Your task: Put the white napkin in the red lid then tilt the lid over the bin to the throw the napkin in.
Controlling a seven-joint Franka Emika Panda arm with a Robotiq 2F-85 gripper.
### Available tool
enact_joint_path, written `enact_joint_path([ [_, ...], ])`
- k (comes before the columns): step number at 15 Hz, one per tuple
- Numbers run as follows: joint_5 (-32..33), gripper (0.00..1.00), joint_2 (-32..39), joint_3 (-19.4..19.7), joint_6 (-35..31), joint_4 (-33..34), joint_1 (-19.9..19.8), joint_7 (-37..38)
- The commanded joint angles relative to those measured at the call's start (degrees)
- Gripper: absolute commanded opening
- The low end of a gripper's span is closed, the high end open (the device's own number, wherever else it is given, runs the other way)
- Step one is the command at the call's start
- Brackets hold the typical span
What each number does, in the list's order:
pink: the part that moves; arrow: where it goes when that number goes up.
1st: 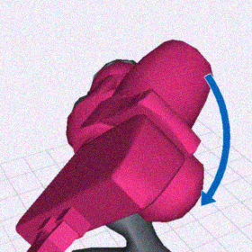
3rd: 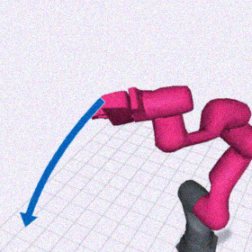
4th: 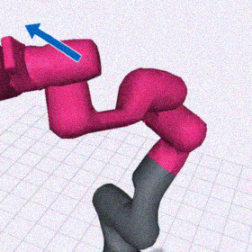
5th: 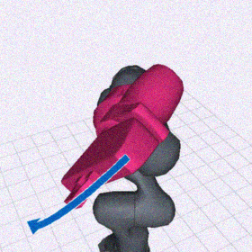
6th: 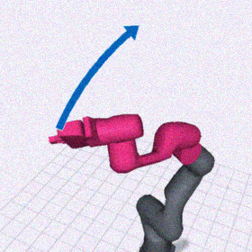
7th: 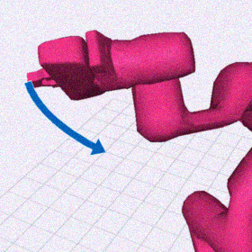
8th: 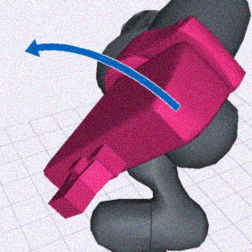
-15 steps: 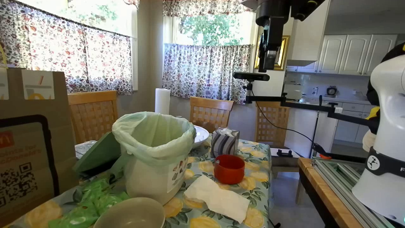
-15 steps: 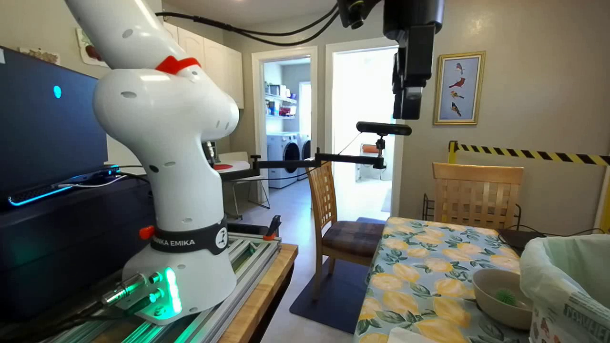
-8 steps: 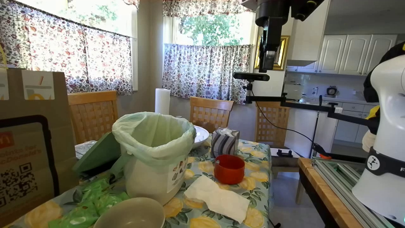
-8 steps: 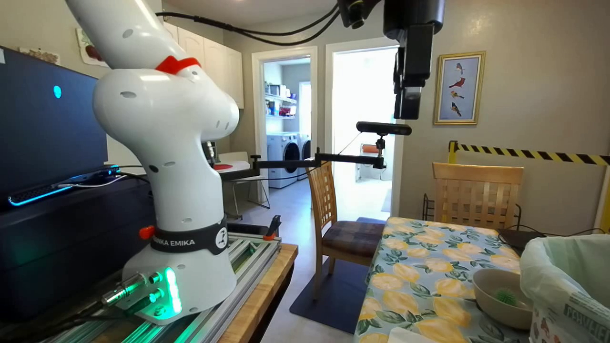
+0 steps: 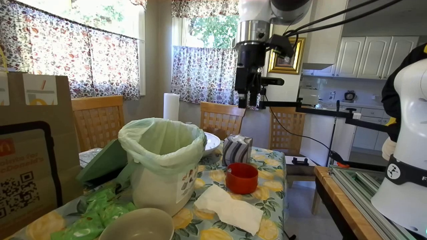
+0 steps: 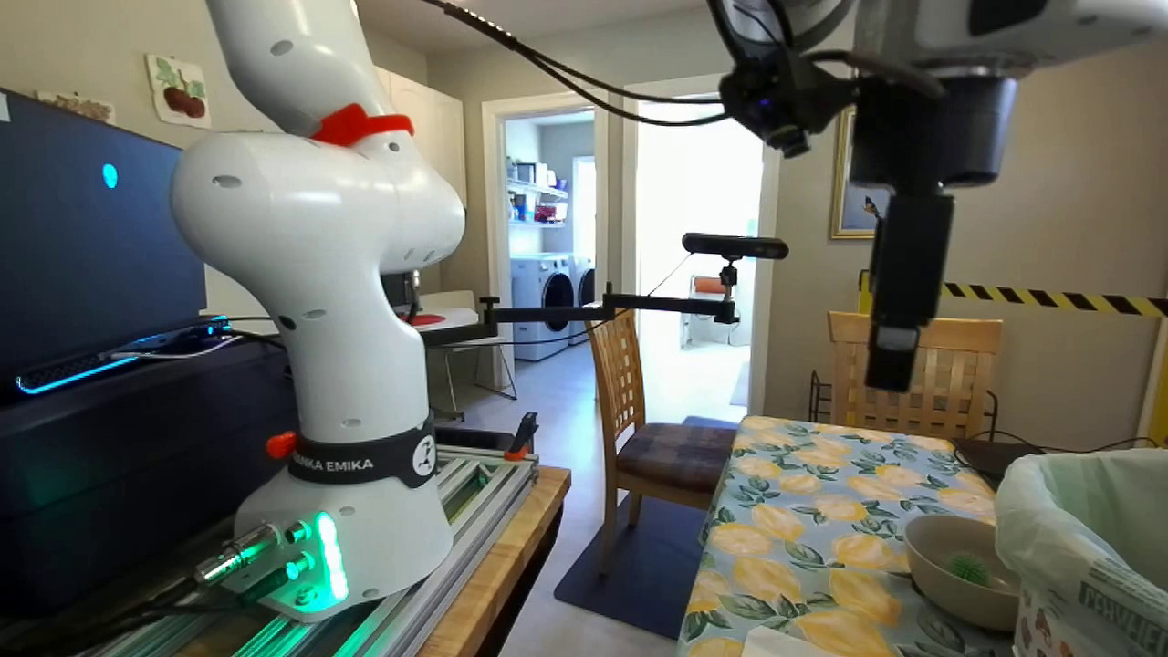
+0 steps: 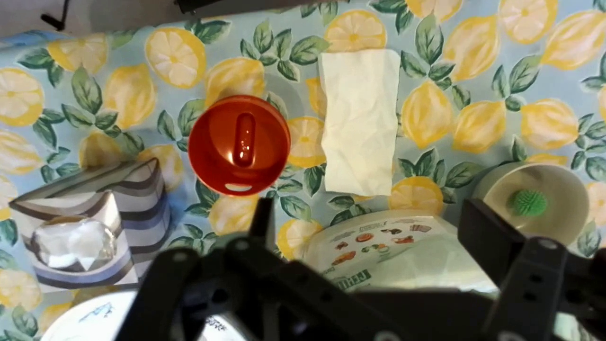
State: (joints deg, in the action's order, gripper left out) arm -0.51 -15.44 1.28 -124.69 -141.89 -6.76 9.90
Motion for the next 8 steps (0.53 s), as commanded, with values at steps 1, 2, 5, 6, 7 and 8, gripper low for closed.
enact_joint_path([
  [1, 4.91, 1.0, 9.19, -2.52, -8.15, 2.55, 1.15, 5.76],
  [2, 6.49, 1.0, 10.69, -3.04, -9.28, 2.67, 1.66, 6.5],
  [5, 6.22, 1.0, 10.14, -2.38, -9.8, 0.84, 2.94, 5.21],
  [6, 6.89, 1.0, 11.21, -2.69, -10.01, 1.1, 3.53, 5.79],
  [7, 6.99, 1.0, 11.83, -2.87, -10.08, 1.34, 3.88, 5.94],
  [8, 7.01, 1.0, 12.1, -2.89, -10.08, 1.57, 3.99, 5.94],
])
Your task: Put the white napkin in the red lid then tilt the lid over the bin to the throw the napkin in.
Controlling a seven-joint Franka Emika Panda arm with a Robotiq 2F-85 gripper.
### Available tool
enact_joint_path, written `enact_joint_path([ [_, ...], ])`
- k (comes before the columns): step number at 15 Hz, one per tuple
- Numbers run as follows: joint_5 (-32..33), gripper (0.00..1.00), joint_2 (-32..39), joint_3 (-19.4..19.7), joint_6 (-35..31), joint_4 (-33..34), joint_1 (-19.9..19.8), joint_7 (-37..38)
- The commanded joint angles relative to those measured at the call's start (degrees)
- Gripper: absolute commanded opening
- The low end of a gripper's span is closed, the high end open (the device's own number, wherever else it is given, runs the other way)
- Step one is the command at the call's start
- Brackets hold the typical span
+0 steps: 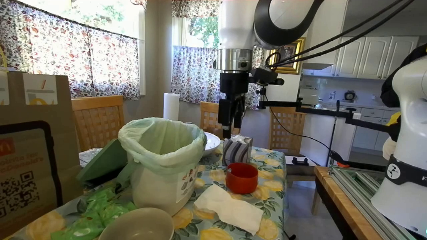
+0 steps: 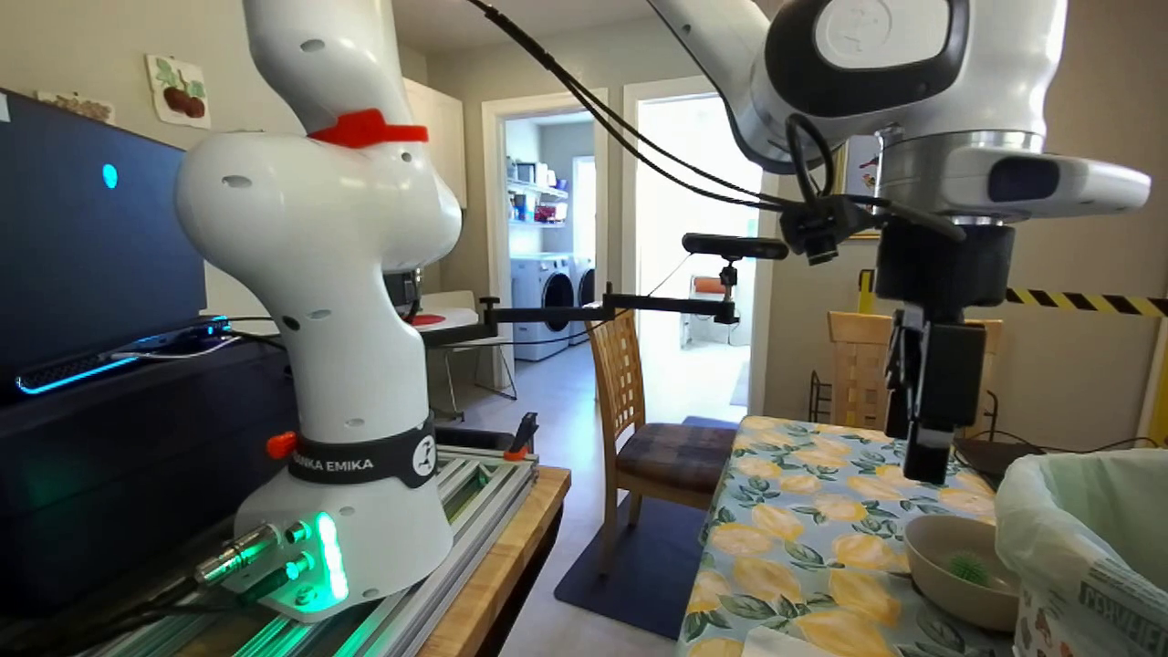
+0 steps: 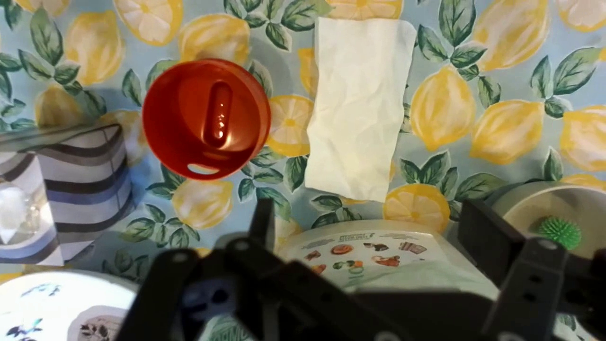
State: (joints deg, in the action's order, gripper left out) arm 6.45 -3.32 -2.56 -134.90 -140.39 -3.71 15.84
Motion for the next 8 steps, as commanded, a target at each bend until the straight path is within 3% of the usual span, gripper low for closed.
enact_joint_path([
  [1, -1.29, 1.0, -2.92, 1.77, 0.15, -0.76, 0.45, -3.28],
  [8, -2.81, 1.0, 1.3, 3.46, 0.01, -0.37, 0.79, -6.5],
])
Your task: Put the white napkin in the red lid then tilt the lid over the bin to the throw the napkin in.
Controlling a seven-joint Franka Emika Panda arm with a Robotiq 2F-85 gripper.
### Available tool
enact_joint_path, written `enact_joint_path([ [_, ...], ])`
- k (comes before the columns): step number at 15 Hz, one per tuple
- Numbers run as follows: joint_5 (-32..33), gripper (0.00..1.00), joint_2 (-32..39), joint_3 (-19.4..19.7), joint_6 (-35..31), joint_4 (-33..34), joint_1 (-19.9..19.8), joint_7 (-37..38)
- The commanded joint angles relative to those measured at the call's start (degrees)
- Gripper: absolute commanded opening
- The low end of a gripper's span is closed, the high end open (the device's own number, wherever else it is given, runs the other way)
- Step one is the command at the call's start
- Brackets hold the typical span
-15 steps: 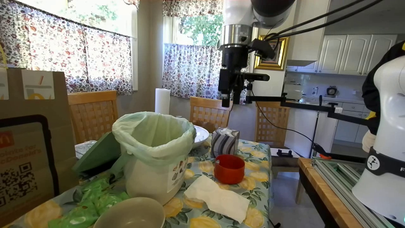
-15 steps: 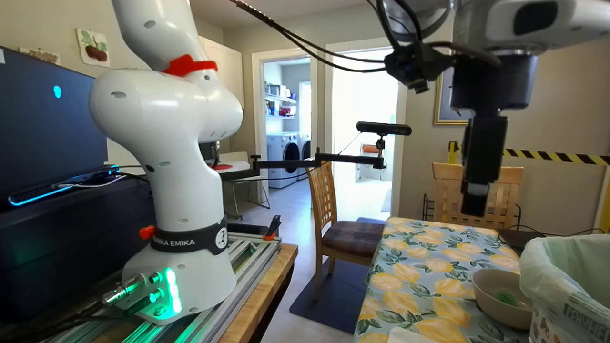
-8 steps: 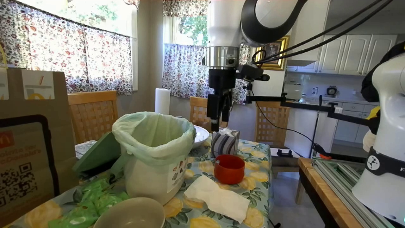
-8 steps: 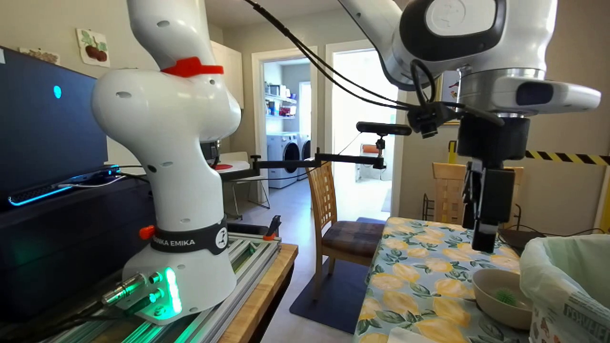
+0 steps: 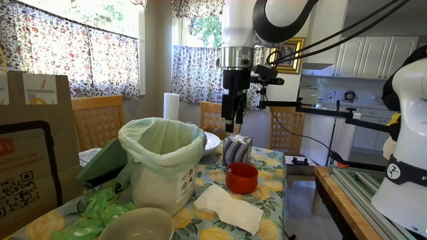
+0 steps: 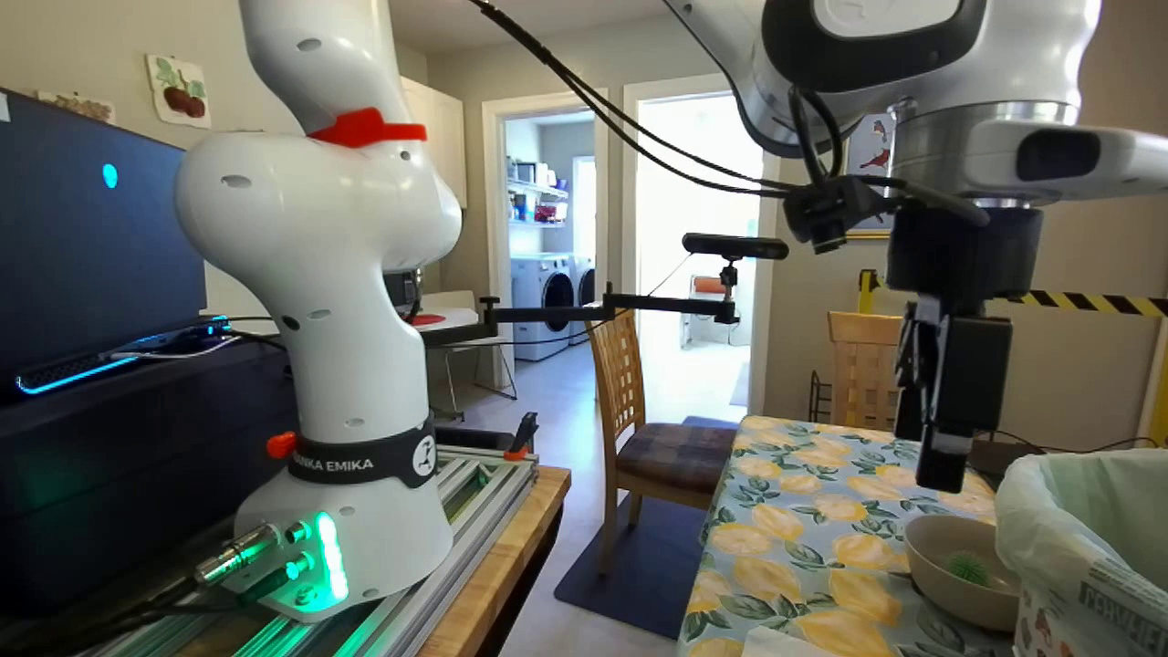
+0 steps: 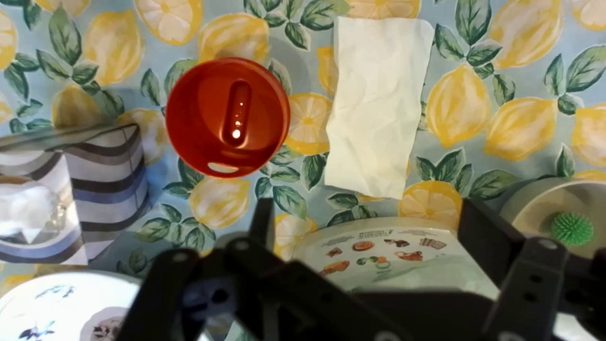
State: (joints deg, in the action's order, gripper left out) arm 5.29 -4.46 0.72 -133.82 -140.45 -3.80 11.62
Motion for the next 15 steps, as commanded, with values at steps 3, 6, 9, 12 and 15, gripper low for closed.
enact_joint_path([
  [3, -2.36, 1.0, 5.7, -0.54, -3.01, -0.45, 1.99, -3.31],
  [6, 2.45, 1.0, 10.94, -0.69, -6.51, 0.68, 2.98, 2.78],
  [9, 6.83, 1.0, 16.32, 0.26, -7.6, 2.38, 4.54, 9.18],
  [12, 6.73, 1.0, 20.23, 0.98, -9.93, 3.17, 6.06, 11.95],
  [15, 7.41, 1.0, 23.3, 2.22, -14.89, 3.75, 7.46, 11.83],
])
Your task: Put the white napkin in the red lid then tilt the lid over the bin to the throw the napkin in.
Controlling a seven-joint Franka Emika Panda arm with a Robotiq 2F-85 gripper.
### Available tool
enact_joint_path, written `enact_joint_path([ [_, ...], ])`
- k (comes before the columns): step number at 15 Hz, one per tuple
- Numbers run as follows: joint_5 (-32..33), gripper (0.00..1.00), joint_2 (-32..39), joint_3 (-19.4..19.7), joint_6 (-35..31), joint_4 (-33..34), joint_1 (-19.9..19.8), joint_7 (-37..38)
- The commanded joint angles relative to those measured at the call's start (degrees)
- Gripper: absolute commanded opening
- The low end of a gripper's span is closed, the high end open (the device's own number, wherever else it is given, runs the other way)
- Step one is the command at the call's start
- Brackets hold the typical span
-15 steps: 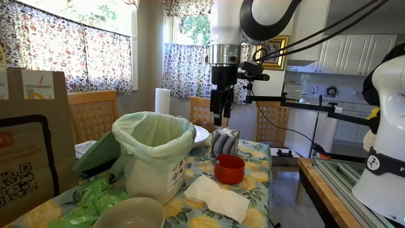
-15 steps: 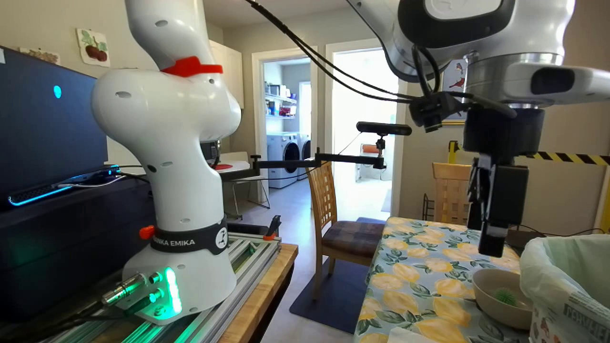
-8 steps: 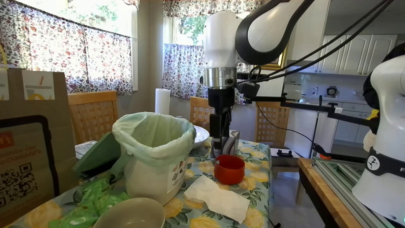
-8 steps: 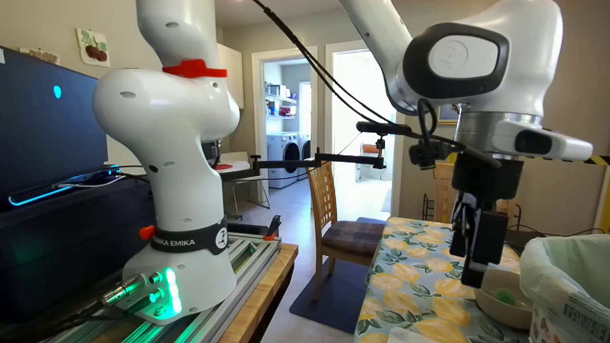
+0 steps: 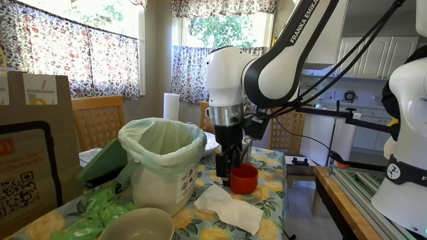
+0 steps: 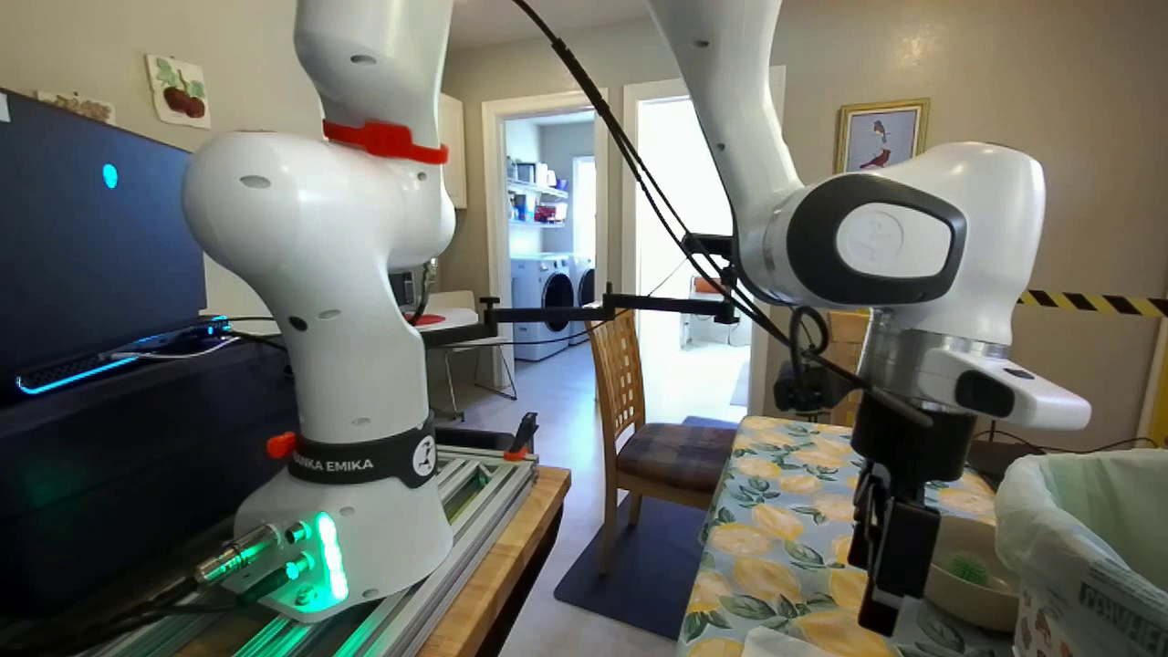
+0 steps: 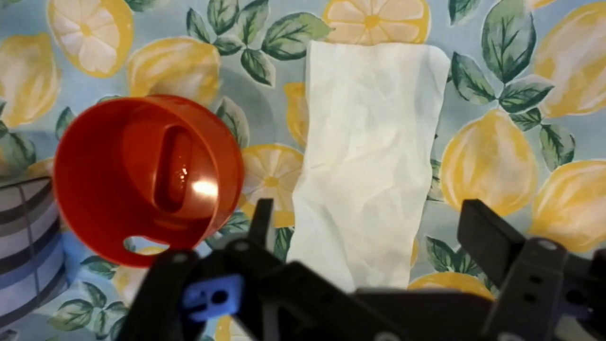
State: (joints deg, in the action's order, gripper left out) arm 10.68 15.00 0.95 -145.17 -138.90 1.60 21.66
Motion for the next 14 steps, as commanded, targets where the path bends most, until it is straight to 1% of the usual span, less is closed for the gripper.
enact_joint_path([
  [1, 2.14, 1.0, 4.87, 2.56, -5.55, 2.55, 2.41, 1.43],
  [3, 2.53, 1.0, 6.89, 4.05, -9.48, 3.15, 3.47, 1.09],
  [6, 1.6, 1.0, 9.88, 5.56, -12.8, 4.23, 4.5, 0.09],
  [9, 0.22, 1.0, 12.96, 6.12, -13.78, 5.9, 5.25, -0.47],
  [11, -0.87, 1.0, 14.7, 5.81, -13.79, 7.06, 5.07, -1.06],
  [14, -1.3, 1.0, 17.39, 6.3, -14.43, 8.9, 5.67, -0.92],
])
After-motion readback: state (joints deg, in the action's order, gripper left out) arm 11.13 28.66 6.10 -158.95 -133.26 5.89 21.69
